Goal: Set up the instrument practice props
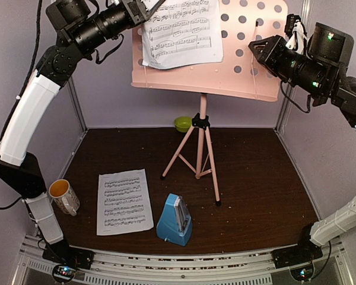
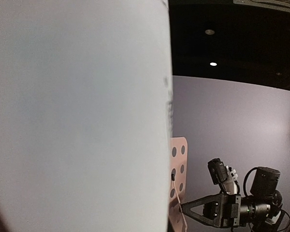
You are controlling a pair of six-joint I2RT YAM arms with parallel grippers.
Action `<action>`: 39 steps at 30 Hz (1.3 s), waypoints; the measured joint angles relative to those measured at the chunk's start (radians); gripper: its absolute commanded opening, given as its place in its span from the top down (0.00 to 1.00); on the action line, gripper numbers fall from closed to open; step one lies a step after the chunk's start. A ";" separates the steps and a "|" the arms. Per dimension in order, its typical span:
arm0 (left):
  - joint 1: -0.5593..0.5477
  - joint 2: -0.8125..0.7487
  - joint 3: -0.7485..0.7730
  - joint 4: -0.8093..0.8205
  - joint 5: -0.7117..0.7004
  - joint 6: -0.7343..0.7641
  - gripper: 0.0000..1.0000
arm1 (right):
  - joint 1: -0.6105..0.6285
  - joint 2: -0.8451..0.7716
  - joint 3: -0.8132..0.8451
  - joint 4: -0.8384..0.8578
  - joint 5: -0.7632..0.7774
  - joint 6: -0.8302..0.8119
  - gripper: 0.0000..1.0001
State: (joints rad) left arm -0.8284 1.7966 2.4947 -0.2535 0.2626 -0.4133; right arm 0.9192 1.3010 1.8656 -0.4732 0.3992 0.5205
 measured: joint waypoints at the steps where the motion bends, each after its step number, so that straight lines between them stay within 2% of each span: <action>1: -0.006 0.005 0.000 0.003 -0.004 0.004 1.00 | -0.002 0.000 0.000 0.001 -0.003 -0.001 0.87; 6: -0.032 0.020 0.000 0.023 -0.031 0.031 1.00 | -0.008 0.000 0.000 0.003 -0.014 -0.020 1.00; 24: -0.079 0.076 0.005 0.079 -0.088 0.072 0.99 | -0.023 -0.057 -0.093 0.090 -0.106 -0.139 1.00; 35: -0.114 0.170 0.079 0.135 -0.069 0.069 0.97 | -0.030 -0.076 -0.135 0.138 -0.191 -0.237 1.00; 39: -0.126 0.209 0.095 0.151 -0.056 0.056 0.92 | -0.034 -0.090 -0.156 0.153 -0.208 -0.249 1.00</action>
State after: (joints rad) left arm -0.9539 2.0052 2.5893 -0.1028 0.2070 -0.3569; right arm 0.8848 1.2106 1.7100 -0.3199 0.1913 0.2718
